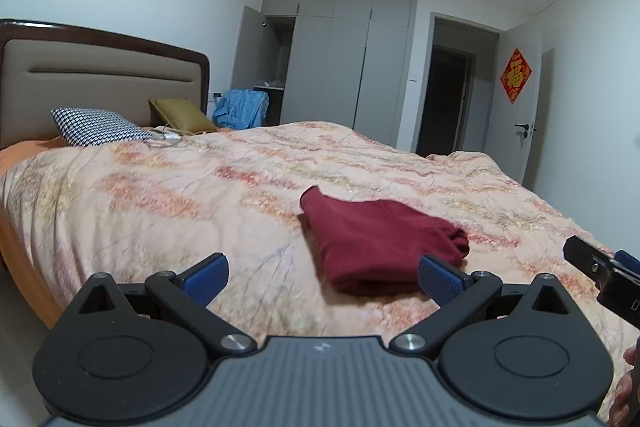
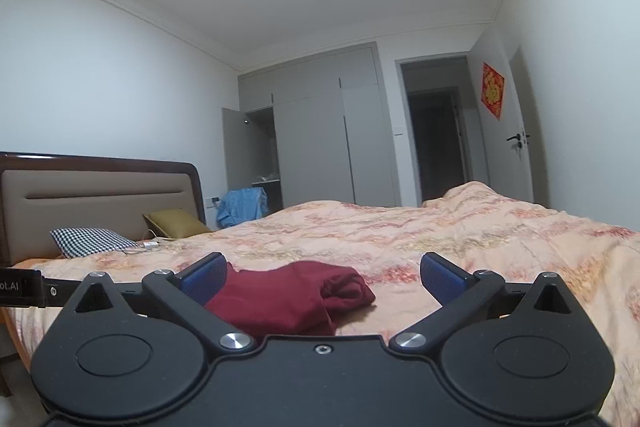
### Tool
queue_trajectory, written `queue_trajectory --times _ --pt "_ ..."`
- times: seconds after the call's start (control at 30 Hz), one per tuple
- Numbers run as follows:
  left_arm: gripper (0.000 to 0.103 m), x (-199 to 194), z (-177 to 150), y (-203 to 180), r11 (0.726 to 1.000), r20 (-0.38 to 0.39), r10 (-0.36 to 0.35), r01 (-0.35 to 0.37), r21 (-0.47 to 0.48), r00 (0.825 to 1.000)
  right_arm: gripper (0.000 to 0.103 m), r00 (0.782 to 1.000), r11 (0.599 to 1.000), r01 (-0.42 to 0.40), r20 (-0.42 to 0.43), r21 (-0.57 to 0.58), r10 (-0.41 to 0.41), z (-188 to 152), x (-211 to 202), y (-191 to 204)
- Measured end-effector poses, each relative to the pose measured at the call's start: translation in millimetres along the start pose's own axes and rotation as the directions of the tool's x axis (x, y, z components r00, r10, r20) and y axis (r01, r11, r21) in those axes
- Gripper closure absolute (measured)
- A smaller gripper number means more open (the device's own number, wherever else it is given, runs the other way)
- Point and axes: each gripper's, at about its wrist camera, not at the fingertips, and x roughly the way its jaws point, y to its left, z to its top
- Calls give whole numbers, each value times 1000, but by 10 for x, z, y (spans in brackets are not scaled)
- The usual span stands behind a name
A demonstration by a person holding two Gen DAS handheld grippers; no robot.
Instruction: Fold small clothes
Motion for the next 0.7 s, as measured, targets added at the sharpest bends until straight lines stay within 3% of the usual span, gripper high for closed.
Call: queue_trajectory --times 0.37,0.7 --pt "0 35 -317 137 999 -5 40 -40 -3 999 0 1000 996 14 3 -85 -14 -322 -97 121" --pt "0 62 -454 177 999 -21 20 -21 -24 1000 0 1000 996 13 -18 -86 -15 -401 -51 129"
